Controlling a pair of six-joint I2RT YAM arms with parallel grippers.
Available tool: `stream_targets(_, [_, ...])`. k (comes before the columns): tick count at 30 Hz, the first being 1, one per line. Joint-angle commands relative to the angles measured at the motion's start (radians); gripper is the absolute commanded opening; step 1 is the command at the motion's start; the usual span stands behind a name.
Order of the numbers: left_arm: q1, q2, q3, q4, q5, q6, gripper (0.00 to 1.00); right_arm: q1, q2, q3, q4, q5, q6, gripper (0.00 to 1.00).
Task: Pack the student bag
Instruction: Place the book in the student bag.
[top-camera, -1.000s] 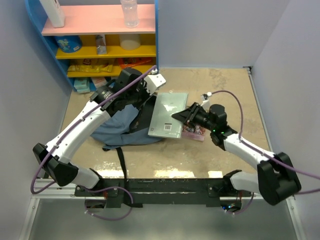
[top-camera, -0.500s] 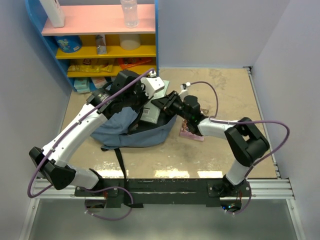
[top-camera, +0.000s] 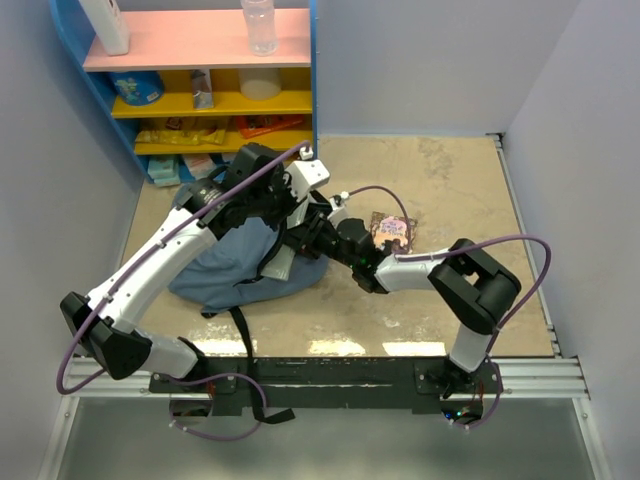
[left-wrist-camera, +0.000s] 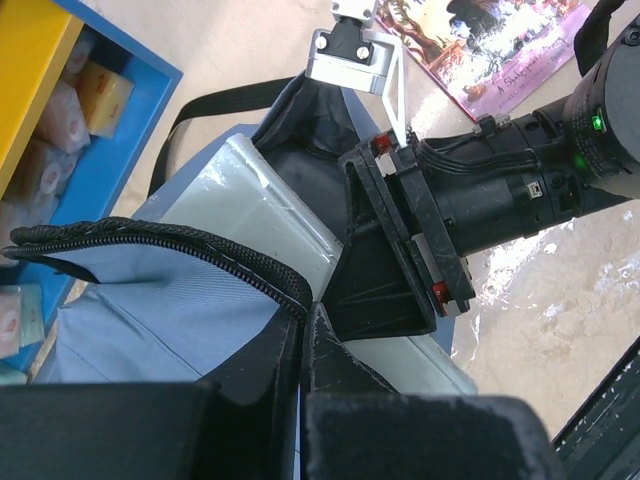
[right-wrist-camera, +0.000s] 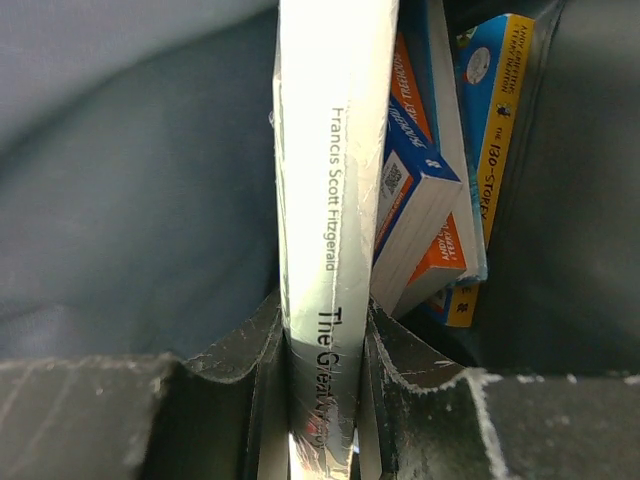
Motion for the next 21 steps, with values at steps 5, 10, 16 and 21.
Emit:
stream_targets(5, [-0.009,-0.019,0.030,0.091,0.091,-0.008,0.00,0.060,0.024,0.142,-0.017,-0.080,-0.057,0.00])
stream_targets(10, [-0.010,-0.016,0.038,0.080,0.150,-0.003,0.00,0.069,0.150,0.344,-0.088,-0.176,-0.067,0.00])
stream_targets(16, [-0.009,-0.015,0.055,0.037,0.297,0.020,0.00,0.071,0.253,0.519,-0.198,-0.117,-0.124,0.04])
stream_targets(21, [-0.010,-0.018,0.042,0.040,0.273,0.026,0.00,0.071,0.246,0.533,-0.303,-0.057,-0.181,0.62])
